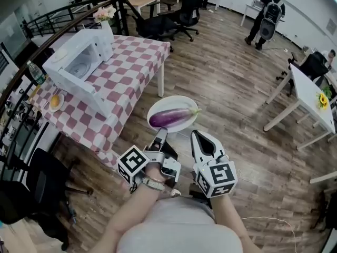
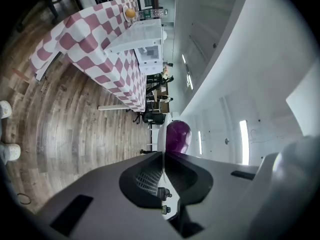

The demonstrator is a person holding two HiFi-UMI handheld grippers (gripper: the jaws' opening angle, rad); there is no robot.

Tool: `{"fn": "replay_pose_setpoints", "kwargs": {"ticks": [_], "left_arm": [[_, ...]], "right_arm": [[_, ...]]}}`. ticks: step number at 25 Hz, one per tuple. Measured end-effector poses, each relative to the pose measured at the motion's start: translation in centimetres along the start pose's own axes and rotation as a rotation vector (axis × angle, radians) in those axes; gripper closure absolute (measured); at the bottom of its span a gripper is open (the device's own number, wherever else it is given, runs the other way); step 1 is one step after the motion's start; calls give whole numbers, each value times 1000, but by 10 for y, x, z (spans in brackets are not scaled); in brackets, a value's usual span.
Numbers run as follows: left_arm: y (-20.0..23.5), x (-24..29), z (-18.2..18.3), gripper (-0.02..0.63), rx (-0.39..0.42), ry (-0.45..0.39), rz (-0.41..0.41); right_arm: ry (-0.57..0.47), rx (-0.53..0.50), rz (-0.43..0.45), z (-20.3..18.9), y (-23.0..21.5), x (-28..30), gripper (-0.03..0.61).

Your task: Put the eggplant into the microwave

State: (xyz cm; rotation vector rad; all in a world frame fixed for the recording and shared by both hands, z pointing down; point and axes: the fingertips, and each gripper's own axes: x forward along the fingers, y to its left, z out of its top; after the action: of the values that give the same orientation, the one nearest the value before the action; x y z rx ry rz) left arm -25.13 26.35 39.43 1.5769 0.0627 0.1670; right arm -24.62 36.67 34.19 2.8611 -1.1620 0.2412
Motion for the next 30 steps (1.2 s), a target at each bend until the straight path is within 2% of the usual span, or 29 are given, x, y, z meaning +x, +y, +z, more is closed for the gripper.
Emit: {"fn": "replay_pose_setpoints", "kwargs": {"ticks": [6,14,22,30], "left_arm": [[-3,4,-9,600,-1,-37,-11],[-3,25,0,600,15,-31,-12],[5,66,29,600,-1,-40,-6],[13,115,74,600,-5,-63,9]], "right_arm": [[-24,0,45,5,-11,1,554],[-38,18,66,6,-19,18,554],[-37,20,73,10,-31,63,554],[-20,33,64,12,-47,130,554]]}}
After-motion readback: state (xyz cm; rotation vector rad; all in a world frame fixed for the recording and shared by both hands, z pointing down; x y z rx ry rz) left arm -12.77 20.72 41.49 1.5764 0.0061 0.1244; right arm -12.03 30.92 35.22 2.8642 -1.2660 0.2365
